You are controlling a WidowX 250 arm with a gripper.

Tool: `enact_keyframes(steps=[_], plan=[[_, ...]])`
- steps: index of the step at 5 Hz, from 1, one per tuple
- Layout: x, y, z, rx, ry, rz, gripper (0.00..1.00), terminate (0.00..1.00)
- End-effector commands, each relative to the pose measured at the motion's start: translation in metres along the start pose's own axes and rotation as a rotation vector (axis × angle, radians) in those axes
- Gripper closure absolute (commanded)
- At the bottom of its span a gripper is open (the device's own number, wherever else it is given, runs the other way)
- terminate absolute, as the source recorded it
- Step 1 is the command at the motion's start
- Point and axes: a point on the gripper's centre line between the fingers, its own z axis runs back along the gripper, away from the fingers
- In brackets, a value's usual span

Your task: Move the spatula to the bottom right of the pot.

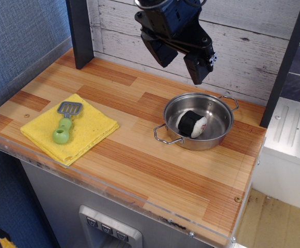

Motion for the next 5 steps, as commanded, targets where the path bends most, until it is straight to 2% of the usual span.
enact_keyframes(steps=[1,2,3,4,5], plan=[[0.0,0.0,0.0,0.0,0.0,0.0,0.0,0.0],[-0.024,0.026,0.009,0.092,0.048,0.121,0.0,0.0],[-0.051,0.051,0.009,0.123,0.094,0.244,0.0,0.0],[-0.081,0.08,0.011,0.205,0.143,0.335,0.0,0.0],[-0.099,0.095,0.008,0.305,0.219,0.383,0.0,0.0]])
